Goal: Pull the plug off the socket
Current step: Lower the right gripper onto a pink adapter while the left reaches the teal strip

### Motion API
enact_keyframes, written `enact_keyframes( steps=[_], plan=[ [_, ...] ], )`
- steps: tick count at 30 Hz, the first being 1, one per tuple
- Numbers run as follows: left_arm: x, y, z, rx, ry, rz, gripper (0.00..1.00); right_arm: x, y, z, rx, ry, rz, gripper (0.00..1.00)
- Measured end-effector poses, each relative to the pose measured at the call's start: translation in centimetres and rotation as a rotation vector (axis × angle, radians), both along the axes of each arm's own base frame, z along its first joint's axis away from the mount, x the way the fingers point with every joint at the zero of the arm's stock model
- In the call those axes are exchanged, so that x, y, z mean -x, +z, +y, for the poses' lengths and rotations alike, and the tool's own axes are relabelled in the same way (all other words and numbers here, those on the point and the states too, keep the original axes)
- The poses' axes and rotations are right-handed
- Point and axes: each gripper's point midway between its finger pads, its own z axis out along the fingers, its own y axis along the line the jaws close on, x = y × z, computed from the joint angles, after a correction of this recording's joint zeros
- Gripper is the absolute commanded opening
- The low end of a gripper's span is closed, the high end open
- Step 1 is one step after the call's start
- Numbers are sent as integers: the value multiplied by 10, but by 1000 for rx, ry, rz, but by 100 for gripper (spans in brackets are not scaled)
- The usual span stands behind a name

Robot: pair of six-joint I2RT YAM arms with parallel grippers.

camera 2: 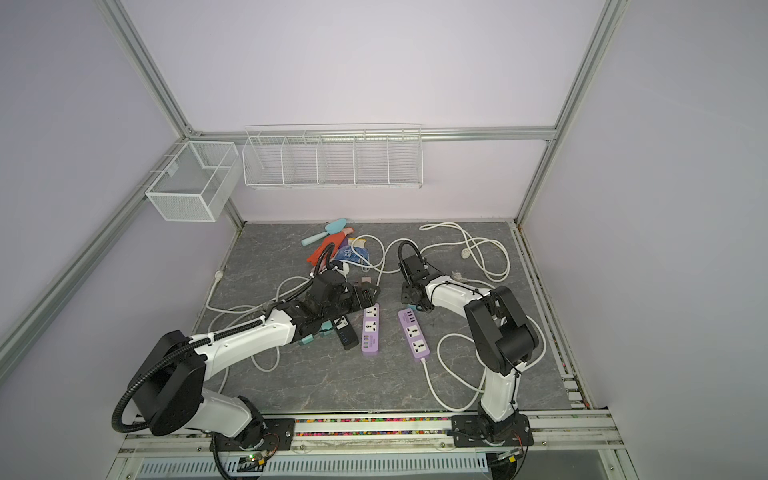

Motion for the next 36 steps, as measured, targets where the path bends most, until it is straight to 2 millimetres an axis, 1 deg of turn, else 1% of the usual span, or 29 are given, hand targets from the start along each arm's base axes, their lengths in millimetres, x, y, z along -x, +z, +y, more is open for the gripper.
enact_keyframes(
  steps=[7,11,14,19,27,28,32,35,36],
  plan=[
    [4,-3,-7,11,-20,10,99,21,0,-15,12,4,24,48],
    [7,-5,-11,14,-30,18,99,40,-1,-25,25,9,52,48],
    [9,-9,-15,14,-37,25,99,49,-2,-28,29,19,71,48],
    [15,-15,-22,12,-50,43,100,68,-2,-30,37,45,95,48],
    [17,-13,-27,42,-47,46,98,104,-3,-21,56,125,130,49],
    [17,-13,-27,42,-47,47,97,107,-3,-20,56,133,131,50],
    [20,-13,-30,44,-55,49,92,114,-3,-16,52,149,140,58],
    [23,-15,-34,40,-65,53,88,121,-6,-19,71,160,168,67],
    [22,-16,-36,39,-65,57,86,123,-5,-21,77,164,175,69]
  ],
)
